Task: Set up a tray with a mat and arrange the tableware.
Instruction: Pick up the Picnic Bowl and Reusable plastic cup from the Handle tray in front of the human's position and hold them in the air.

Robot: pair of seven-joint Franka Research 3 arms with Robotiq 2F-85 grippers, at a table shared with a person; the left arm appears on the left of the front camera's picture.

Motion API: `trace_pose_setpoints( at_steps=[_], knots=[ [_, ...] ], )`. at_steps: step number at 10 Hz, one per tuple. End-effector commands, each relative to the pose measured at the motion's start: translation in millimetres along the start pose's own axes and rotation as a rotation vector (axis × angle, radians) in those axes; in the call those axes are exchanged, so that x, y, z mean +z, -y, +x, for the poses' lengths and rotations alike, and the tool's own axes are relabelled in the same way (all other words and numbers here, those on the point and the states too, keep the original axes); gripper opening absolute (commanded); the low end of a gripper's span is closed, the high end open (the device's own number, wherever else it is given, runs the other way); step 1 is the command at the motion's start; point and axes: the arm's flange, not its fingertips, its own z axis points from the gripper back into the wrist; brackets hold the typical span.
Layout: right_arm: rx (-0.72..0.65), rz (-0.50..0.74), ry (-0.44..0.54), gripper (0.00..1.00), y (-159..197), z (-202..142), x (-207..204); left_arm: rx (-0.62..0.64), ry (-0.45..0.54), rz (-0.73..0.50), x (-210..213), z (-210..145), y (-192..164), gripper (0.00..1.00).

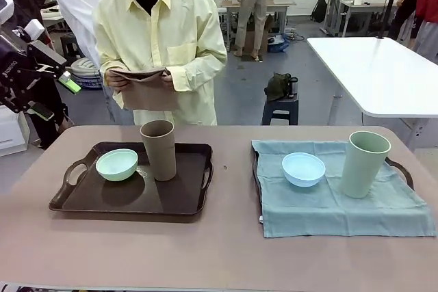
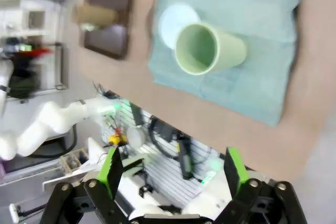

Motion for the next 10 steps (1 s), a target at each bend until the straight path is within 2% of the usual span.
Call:
trace_pose_setpoints(
  at_steps=[1,2,5,8,10],
  knots=[
    [0.014,0.284,-0.047,1.0,34,-14,-11,0.004,-0.134,-0.266,35,17,-40,0.97],
    [0.009,0.404,-0.038,1.0,48,-21,-15,0.014,-0.153,-0.328,42,18,-59,0.97],
    [-0.076,0.598,-0.022,1.0,93,-42,-19,0.029,-0.135,-0.472,44,18,-117,0.97],
    [-0.151,0.589,-0.013,1.0,104,-50,-28,0.053,-0.143,-0.489,19,19,-137,0.97],
    [-0.142,0.562,-0.034,1.0,97,-46,-34,0.015,-0.128,-0.442,20,17,-130,0.97]
  ],
)
